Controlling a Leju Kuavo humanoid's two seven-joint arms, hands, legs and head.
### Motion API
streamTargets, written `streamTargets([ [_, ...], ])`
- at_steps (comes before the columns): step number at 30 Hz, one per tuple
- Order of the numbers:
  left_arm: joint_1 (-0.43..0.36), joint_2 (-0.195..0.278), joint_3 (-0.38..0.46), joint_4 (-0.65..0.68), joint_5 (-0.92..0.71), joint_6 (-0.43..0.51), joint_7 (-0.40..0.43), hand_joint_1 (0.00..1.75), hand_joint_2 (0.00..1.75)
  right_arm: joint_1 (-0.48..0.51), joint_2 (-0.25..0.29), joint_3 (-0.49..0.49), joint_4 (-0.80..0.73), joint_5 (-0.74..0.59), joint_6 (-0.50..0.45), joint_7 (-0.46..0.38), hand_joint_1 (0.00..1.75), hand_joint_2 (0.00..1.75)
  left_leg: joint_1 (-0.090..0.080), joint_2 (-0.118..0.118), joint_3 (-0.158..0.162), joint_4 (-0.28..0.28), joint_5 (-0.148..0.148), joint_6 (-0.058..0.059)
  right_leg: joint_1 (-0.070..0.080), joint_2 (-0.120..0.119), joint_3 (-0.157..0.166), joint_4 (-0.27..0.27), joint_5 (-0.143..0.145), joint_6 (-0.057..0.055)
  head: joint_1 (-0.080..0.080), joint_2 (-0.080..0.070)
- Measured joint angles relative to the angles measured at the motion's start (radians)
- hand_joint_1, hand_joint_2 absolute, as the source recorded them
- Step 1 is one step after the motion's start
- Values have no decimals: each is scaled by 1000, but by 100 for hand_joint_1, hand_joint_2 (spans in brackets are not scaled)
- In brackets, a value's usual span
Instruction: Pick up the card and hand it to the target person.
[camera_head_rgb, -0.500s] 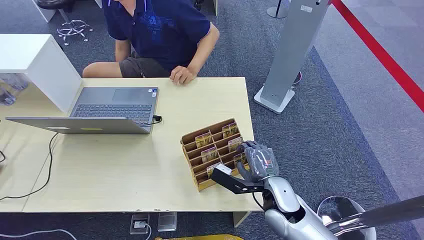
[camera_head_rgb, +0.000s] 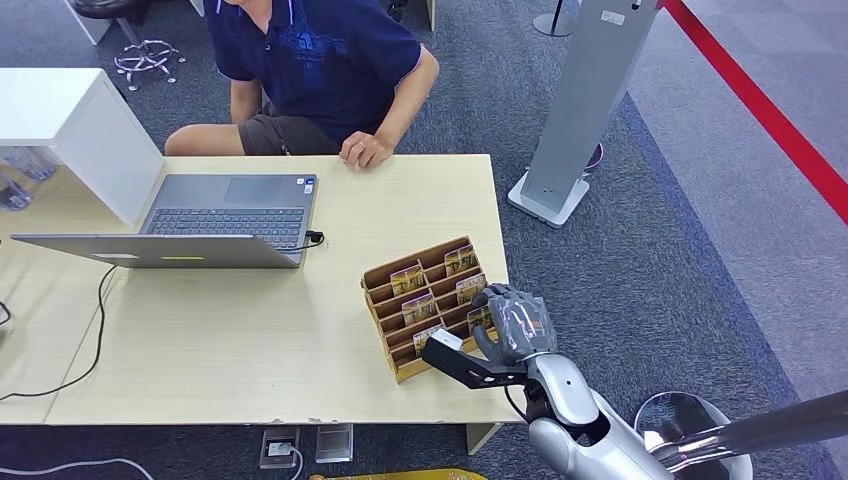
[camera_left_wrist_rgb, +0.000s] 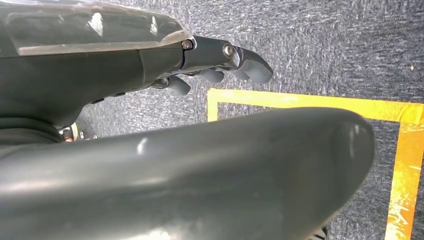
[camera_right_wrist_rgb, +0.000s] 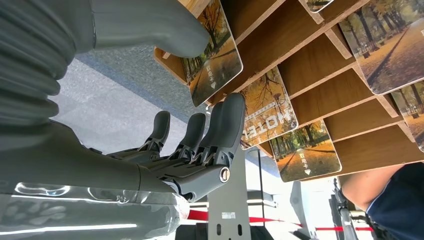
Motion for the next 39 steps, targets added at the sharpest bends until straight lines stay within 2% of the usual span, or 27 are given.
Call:
streamTargets([
  [28,0,0,0,0,-7,-2,17,0,0,14,5,11,11,4,6,24,81,175,0,0,0,0,0,0,0,0,0,0,0,0,0,0],
  [39,0,0,0,0,-7,-2,25,0,0,25,5,11,11,4,5,24,93,175,0,0,0,0,0,0,0,0,0,0,0,0,0,0],
])
